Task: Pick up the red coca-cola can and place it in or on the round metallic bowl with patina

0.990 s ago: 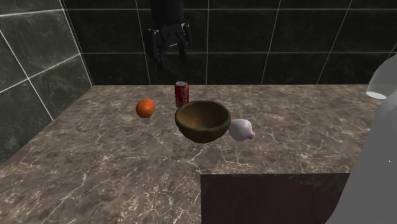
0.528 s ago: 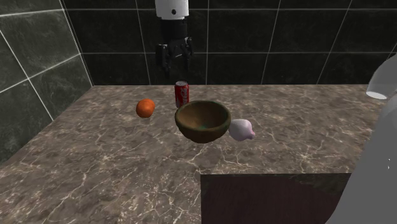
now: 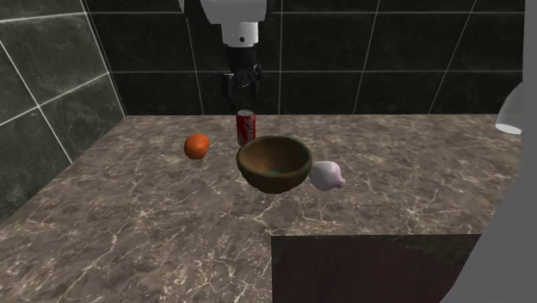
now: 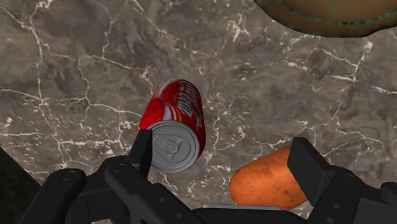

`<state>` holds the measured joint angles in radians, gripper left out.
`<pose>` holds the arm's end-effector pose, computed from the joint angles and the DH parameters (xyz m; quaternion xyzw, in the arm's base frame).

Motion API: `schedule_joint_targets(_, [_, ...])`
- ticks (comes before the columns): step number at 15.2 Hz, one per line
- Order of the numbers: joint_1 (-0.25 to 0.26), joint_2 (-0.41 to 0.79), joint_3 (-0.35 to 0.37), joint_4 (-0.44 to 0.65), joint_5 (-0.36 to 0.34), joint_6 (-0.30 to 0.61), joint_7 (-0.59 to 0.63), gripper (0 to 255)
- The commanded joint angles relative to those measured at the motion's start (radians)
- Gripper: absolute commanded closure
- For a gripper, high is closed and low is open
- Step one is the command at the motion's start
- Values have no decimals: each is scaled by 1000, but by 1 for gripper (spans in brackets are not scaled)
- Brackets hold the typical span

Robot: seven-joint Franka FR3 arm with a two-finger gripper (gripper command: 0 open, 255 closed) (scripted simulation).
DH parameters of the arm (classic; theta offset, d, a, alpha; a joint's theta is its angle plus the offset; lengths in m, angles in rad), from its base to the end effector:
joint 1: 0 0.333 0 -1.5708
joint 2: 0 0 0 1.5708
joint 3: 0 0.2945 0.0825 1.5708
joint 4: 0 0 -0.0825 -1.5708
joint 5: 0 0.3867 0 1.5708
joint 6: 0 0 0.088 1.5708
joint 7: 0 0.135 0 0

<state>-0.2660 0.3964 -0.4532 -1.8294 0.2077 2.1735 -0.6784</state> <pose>0.4900 -0.3968 0.2858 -0.9979 0.0648 0.0020 0.0020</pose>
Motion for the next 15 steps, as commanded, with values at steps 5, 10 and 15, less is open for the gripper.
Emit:
schedule_joint_targets(5, [-76,161,28,146,70,4,-60,0])
schedule_joint_targets(10, [-84,198,41,133,88,52,-71,0])
schedule_joint_targets(15, [-85,202,42,132,90,57,-72,0])
